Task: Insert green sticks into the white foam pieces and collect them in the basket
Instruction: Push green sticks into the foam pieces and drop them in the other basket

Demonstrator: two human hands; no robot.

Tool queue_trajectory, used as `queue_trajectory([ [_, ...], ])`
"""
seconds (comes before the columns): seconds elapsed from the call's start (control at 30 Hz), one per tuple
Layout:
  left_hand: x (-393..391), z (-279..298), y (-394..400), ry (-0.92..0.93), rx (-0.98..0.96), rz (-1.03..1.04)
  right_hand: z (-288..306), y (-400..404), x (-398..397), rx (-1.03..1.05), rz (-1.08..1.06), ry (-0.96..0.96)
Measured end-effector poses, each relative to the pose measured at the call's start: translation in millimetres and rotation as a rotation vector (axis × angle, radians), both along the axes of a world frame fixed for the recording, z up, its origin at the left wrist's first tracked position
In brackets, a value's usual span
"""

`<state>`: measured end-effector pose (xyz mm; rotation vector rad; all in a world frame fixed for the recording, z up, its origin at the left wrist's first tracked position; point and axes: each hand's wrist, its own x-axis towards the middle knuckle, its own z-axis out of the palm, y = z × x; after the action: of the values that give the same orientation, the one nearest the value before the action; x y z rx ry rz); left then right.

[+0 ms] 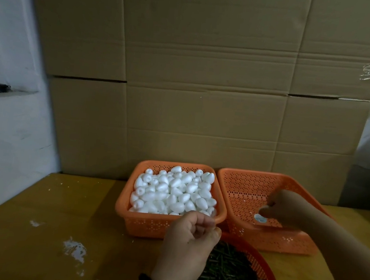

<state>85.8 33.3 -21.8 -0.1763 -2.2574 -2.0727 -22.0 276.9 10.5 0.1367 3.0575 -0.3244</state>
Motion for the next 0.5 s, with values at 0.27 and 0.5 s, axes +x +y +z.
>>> queue_trajectory([
  [0.27, -0.2, -4.5, 3.3, 0.110, -0.120, -0.005, -20.6, 1.6, -19.2, -0.042, -0.099, -0.154],
  [0.5, -15.6, -0.7, -11.9, 0.189, -0.259, 0.083, -15.5, -7.9, 5.3, -0.135, -0.104, 0.500],
])
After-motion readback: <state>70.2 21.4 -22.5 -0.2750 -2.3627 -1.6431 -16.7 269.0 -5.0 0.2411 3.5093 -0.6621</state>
